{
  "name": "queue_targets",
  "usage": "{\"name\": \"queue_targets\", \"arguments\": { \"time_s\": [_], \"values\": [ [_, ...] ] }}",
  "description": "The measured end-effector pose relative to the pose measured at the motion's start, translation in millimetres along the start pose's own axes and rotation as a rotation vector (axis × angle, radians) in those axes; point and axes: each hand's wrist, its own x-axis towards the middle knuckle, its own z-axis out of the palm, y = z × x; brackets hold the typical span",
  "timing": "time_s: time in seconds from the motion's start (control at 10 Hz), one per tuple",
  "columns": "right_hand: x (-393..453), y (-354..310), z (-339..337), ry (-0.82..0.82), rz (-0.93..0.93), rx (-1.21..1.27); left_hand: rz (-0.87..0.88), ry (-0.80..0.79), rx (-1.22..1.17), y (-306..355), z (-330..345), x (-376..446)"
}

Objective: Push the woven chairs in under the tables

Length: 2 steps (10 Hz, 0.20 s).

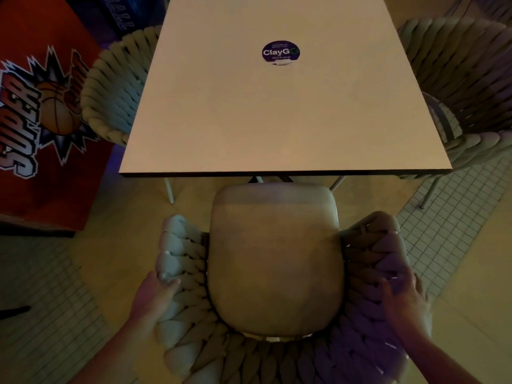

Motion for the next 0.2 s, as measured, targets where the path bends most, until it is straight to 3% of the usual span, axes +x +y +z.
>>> {"name": "queue_targets", "arguments": {
  "time_s": [0.2],
  "values": [
    [-42,-97,20,-0.24,-0.545,-0.139,0.305,0.191,0.127,12,-15,-50]
  ]
}}
